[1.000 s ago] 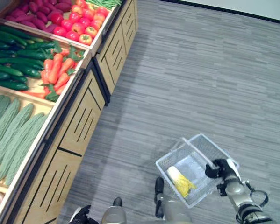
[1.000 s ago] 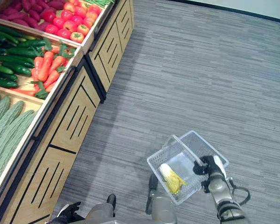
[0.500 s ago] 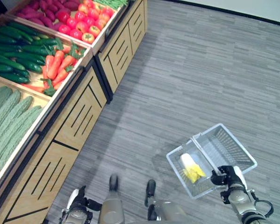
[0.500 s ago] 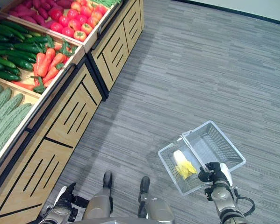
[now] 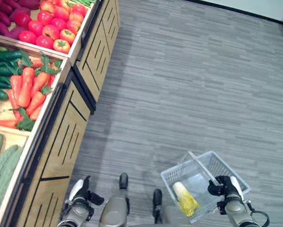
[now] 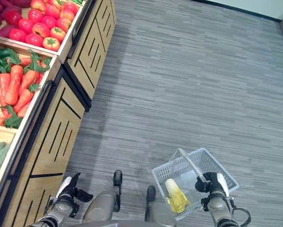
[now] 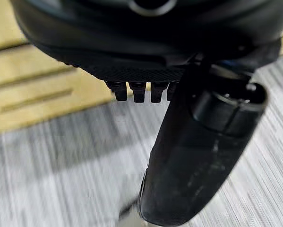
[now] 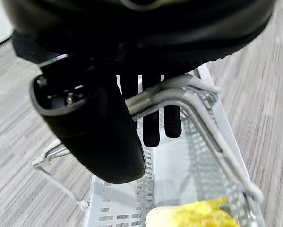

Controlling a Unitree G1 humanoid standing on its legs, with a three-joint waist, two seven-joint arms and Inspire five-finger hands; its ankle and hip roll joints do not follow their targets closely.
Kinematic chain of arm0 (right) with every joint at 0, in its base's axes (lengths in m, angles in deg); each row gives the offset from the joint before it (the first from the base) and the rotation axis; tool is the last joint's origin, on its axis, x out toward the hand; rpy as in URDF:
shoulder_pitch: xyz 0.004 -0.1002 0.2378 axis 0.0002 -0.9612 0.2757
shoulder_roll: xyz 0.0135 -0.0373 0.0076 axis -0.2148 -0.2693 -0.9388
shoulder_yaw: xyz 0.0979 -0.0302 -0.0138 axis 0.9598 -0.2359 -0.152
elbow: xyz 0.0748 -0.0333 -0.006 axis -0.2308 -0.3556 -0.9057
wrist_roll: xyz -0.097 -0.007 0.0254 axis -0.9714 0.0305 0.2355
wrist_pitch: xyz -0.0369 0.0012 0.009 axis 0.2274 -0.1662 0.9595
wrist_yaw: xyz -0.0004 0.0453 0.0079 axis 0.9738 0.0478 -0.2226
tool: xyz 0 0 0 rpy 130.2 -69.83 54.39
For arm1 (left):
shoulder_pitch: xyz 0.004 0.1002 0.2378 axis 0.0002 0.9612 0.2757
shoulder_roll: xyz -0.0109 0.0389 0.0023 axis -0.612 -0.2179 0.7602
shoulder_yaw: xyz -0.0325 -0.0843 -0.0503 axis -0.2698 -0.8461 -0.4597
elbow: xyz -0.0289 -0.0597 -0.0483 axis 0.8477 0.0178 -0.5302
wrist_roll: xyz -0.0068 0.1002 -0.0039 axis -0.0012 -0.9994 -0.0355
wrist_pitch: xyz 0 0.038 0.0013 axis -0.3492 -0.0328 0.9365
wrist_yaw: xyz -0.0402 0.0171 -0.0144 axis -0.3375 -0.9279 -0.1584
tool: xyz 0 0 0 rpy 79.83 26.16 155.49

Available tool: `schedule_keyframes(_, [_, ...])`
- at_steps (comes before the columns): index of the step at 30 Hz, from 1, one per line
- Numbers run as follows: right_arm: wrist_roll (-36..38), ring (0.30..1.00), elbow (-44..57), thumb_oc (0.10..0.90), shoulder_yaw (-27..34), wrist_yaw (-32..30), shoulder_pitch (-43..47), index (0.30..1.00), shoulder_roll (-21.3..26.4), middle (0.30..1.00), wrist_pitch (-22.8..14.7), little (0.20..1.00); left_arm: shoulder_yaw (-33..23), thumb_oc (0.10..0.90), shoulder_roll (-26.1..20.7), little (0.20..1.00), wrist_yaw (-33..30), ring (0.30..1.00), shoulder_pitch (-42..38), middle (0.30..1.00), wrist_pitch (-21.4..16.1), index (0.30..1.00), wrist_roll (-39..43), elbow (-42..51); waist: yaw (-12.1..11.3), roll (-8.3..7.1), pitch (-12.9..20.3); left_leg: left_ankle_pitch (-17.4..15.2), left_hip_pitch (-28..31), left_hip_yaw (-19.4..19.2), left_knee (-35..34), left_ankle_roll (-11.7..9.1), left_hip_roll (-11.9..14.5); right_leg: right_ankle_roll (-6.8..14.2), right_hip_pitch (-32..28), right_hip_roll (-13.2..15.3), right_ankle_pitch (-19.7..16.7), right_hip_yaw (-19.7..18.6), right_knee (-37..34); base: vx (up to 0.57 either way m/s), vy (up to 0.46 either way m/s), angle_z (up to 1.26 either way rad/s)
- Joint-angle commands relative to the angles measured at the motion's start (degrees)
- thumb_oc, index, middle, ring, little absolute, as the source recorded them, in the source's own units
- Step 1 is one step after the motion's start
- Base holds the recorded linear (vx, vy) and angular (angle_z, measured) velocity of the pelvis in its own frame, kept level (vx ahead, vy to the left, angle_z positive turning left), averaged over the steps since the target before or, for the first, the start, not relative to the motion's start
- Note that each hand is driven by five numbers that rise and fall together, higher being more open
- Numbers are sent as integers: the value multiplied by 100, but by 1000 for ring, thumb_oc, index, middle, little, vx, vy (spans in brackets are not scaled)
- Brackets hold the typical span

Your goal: Get the vegetables into the basket

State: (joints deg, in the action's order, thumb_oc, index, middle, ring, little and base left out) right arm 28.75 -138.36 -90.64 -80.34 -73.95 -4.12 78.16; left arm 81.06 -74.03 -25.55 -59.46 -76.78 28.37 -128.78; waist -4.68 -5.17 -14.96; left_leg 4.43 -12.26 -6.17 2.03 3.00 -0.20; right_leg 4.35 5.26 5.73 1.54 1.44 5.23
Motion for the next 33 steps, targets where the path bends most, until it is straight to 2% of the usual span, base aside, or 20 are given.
schedule_keyframes(1, [173, 300, 541, 400, 91, -306, 370, 300, 396, 300, -352, 300, -180, 900, -283, 1000, -146, 1000, 163, 1000, 36, 1000, 7, -40, -137, -428, 207, -333, -503, 220, 704, -301, 172, 623, -466, 482, -996, -154, 272, 120, 144, -11])
schedule_keyframes(5, [215, 300, 472, 400, 45, -299, 461, 300, 346, 300, -353, 300, -238, 900, -300, 1000, -144, 1000, 52, 1000, 36, 1000, 170, 1, -108, -375, 107, -379, -266, 258, 498, -187, 107, 563, -50, 348, -1241, -7, 1015, 156, 148, 0])
schedule_keyframes(7, [232, 300, 480, 400, 32, -297, 549, 300, 377, 300, -363, 300, -213, 900, -295, 1000, -142, 1000, 17, 1000, 21, 1000, 216, 15, 28, -247, 6, -543, 201, 426, 347, -212, 49, 427, 481, 308, -913, 299, 706, 336, 27, 32])
schedule_keyframes(9, [218, 300, 525, 400, 28, -310, 605, 300, 417, 300, -361, 300, -230, 900, -252, 1000, -141, 1000, 14, 1000, 18, 1000, 217, -1, 124, -216, -45, -694, 427, 541, 355, -287, 84, 450, 675, 390, -888, 299, 276, 314, -109, 36])
schedule_keyframes(12, [146, 300, 549, 400, 33, -302, 650, 300, 458, 300, -348, 300, -295, 900, -198, 1000, -112, 1000, 39, 1000, 5, 1000, 227, -71, 238, -204, -107, -925, 764, 769, 443, -426, 186, 591, 1012, 642, -1259, 254, -318, 427, -246, 44])
schedule_keyframes(13, [18, 300, 610, 400, 67, -240, 563, 300, 456, 300, -311, 300, -419, 900, -162, 1000, -77, 1000, 136, 1000, -6, 1000, 268, -137, 326, -200, -90, -1034, 1143, 1013, 454, -558, 296, 731, 1212, 755, -1545, 189, -558, 541, -363, 67])
schedule_keyframes(14, [0, 300, 588, 400, 97, -228, 519, 300, 456, 300, -302, 300, -431, 900, -133, 1000, -57, 1000, 181, 1000, -7, 1000, 279, -150, 344, -192, -69, -1059, 1239, 1068, 444, -576, 323, 739, 1202, 743, -1568, 165, -446, 552, -385, 69])
schedule_keyframes(17, [-15, 300, 491, 400, 155, -165, 388, 300, 458, 300, -301, 300, -521, 900, -56, 1000, -22, 1000, 296, 1000, -9, 1000, 325, -220, 342, -162, 49, -1018, 1465, 1219, 416, -660, 442, 681, 1114, 643, -1435, 197, -298, 266, -209, 78])
schedule_keyframes(19, [-33, 300, 507, 400, 215, -104, 248, 300, 507, 300, -310, 300, -707, 900, 65, 1000, 45, 1000, 475, 1000, 36, 1000, 471, -355, 335, -73, 207, -675, 1601, 1383, 478, -811, 707, 515, 994, 443, -1268, 401, -114, 302, -353, 45])
schedule_keyframes(22, [-21, 300, 504, 400, 223, -109, 201, 300, 639, 300, -347, 300, -700, 900, 159, 1000, 111, 1000, 520, 1000, 18, 1000, 498, -308, 322, 2, 197, -211, 1393, 1454, 910, -919, 870, 313, 847, 291, -941, 622, 82, 155, -280, 13])
schedule_keyframes(23, [-20, 300, 503, 400, 223, -109, 201, 300, 640, 300, -348, 300, -699, 900, 160, 1000, 111, 1000, 520, 1000, 18, 1000, 498, -308, 330, 6, 197, -215, 1388, 1465, 916, -922, 873, 311, 846, 291, -936, 632, 86, 86, -174, 43])
schedule_keyframes(24, [-4, 300, 484, 400, 229, -113, 205, 300, 675, 300, -355, 300, -672, 900, 168, 1000, 120, 1000, 504, 1000, 12, 1000, 479, -293, 345, 3, 175, -107, 1274, 1370, 1140, -929, 930, 244, 773, 280, -841, 709, 126, 144, -270, 57])
schedule_keyframes(25, [24, 300, 606, 400, 297, -111, 90, 300, 749, 300, -389, 300, -664, 900, 195, 1000, 159, 1000, 516, 1000, 11, 1000, 477, -249, 399, -4, 136, 117, 1069, 874, 1678, -938, 1113, 84, 574, 233, -662, 878, 168, 196, -350, 52])
schedule_keyframes(27, [75, 300, 575, 400, 365, -127, -28, 300, 774, 300, -375, 300, -628, 900, 210, 1000, 186, 1000, 499, 1000, 17, 1000, 502, -187, 467, -29, 150, 325, 841, 265, 1839, -914, 1295, -3, 338, 216, -522, 1091, 93, 158, -258, 53])
schedule_keyframes(28, [75, 300, 575, 400, 366, -127, -29, 300, 775, 300, -376, 300, -626, 900, 210, 1000, 186, 1000, 499, 1000, 18, 1000, 503, -186, 467, -26, 149, 320, 837, 268, 1848, -916, 1299, -4, 335, 212, -523, 1093, 90, 83, -135, 88])
schedule_keyframes(29, [131, 300, 559, 400, 420, -147, -74, 300, 760, 300, -378, 300, -620, 900, 209, 1000, 175, 1000, 454, 1000, 15, 1000, 524, -185, 479, -28, 132, 319, 658, 12, 1823, -918, 1336, -2, 219, 216, -496, 1182, 18, 124, -160, 83])
schedule_keyframes(30, [232, 300, 484, 400, 543, -164, -141, 300, 755, 300, -367, 300, -549, 900, 224, 1000, 171, 1000, 366, 1000, 32, 1000, 487, -140, 465, -8, 124, 59, 200, -467, 1419, -869, 1193, 75, -31, 261, -442, 1431, -176, 125, -158, 68])
schedule_keyframes(31, [232, 300, 485, 400, 544, -164, -143, 300, 755, 300, -367, 300, -548, 900, 224, 1000, 171, 1000, 367, 1000, 32, 1000, 487, -139, 469, -7, 127, 55, 194, -463, 1424, -866, 1191, 78, -30, 264, -442, 1435, -177, 210, -118, 94])
schedule_keyframes(32, [258, 300, 479, 400, 605, -189, -192, 300, 723, 300, -360, 300, -532, 900, 205, 1000, 157, 1000, 366, 1000, 43, 1000, 399, -131, 445, 20, 188, 55, -119, -728, 918, -841, 973, 135, -160, 233, -409, 1539, -295, 340, 16, 93])
schedule_keyframes(33, [246, 300, 454, 400, 616, -191, -235, 300, 668, 300, -363, 300, -549, 900, 195, 1000, 169, 1000, 437, 1000, 41, 1000, 328, -105, 379, 109, 258, 305, -246, -906, 373, -931, 901, 211, -380, 87, -288, 1544, -378, 384, 54, 77])
